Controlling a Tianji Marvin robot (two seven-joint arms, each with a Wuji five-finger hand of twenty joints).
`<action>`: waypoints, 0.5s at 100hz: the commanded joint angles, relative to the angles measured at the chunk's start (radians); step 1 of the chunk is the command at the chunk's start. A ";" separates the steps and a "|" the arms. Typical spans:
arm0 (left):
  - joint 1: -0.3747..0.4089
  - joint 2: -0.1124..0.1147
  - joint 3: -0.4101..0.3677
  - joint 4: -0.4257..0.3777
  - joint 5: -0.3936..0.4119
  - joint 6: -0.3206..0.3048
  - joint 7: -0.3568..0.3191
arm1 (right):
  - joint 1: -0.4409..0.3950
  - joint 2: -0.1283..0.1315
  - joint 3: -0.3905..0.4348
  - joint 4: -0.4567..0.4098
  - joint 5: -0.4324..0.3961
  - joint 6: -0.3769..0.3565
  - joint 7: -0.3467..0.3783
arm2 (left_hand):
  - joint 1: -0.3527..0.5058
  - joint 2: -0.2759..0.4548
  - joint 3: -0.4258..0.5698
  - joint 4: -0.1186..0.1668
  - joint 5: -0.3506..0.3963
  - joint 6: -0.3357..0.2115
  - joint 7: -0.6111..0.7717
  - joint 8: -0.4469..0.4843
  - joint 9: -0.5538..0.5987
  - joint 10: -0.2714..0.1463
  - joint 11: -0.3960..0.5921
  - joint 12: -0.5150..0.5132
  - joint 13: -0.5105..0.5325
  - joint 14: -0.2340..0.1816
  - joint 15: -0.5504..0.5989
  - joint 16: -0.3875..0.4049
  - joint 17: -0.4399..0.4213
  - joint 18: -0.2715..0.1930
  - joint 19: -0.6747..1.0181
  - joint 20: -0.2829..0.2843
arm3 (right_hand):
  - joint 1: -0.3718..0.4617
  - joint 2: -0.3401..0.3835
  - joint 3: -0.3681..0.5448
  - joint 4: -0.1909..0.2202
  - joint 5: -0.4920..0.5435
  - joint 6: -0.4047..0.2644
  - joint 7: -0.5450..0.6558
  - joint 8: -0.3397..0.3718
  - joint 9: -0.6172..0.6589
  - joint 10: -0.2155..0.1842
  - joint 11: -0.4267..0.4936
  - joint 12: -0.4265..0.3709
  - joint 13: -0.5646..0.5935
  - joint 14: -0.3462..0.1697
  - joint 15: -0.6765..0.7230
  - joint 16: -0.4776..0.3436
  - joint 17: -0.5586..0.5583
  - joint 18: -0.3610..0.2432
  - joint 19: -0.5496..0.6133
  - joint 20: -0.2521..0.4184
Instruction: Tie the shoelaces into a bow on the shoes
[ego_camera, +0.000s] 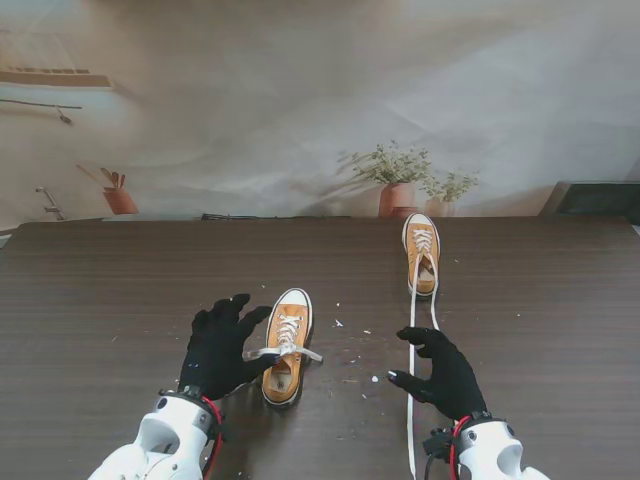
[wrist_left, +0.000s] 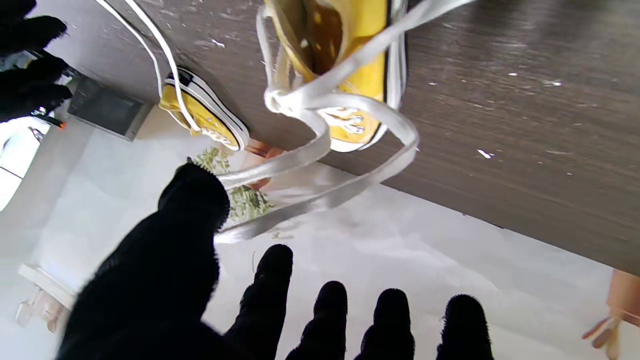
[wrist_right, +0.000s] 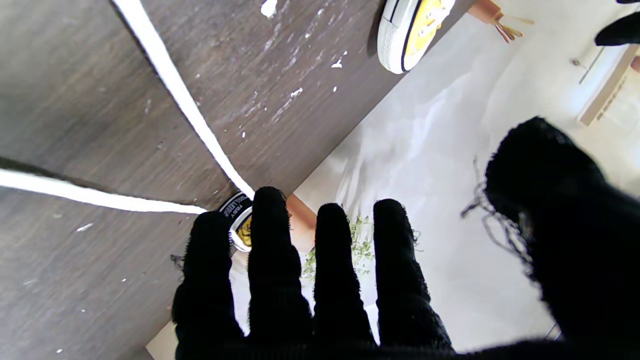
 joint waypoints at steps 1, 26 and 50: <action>-0.011 0.003 0.012 -0.031 -0.001 0.006 -0.024 | -0.019 0.002 0.012 -0.014 -0.014 -0.009 0.023 | 0.030 -0.024 0.001 0.019 -0.001 0.042 -0.016 -0.001 -0.029 0.008 -0.027 -0.008 -0.016 -0.019 -0.031 -0.028 0.007 -0.046 -0.028 0.025 | -0.013 0.013 -0.040 -0.014 0.005 -0.021 -0.020 -0.019 -0.011 -0.004 -0.017 -0.010 -0.006 0.002 -0.018 -0.016 -0.006 -0.025 -0.009 -0.009; -0.066 0.032 0.071 -0.048 0.120 0.073 -0.172 | -0.031 0.004 0.018 -0.030 0.039 -0.010 0.062 | 0.067 -0.082 0.073 0.024 0.008 0.037 -0.014 0.003 -0.028 0.005 -0.028 -0.011 0.013 -0.017 -0.090 -0.028 0.029 -0.049 -0.039 0.050 | -0.013 0.026 -0.049 -0.012 0.012 -0.020 -0.027 -0.015 0.001 -0.002 -0.021 -0.011 0.007 0.007 -0.017 -0.012 0.009 -0.011 0.000 0.000; -0.024 0.051 0.031 -0.125 0.220 0.088 -0.311 | -0.037 0.003 0.032 -0.041 0.071 0.008 0.081 | 0.248 -0.120 0.508 0.021 0.030 0.036 0.007 0.015 -0.033 0.000 -0.047 -0.021 -0.005 -0.024 -0.110 -0.028 0.033 -0.065 -0.065 0.030 | -0.007 0.033 -0.056 -0.010 0.017 -0.017 -0.031 -0.011 0.007 0.003 -0.024 -0.011 0.011 0.011 -0.017 -0.010 0.015 -0.005 0.008 0.008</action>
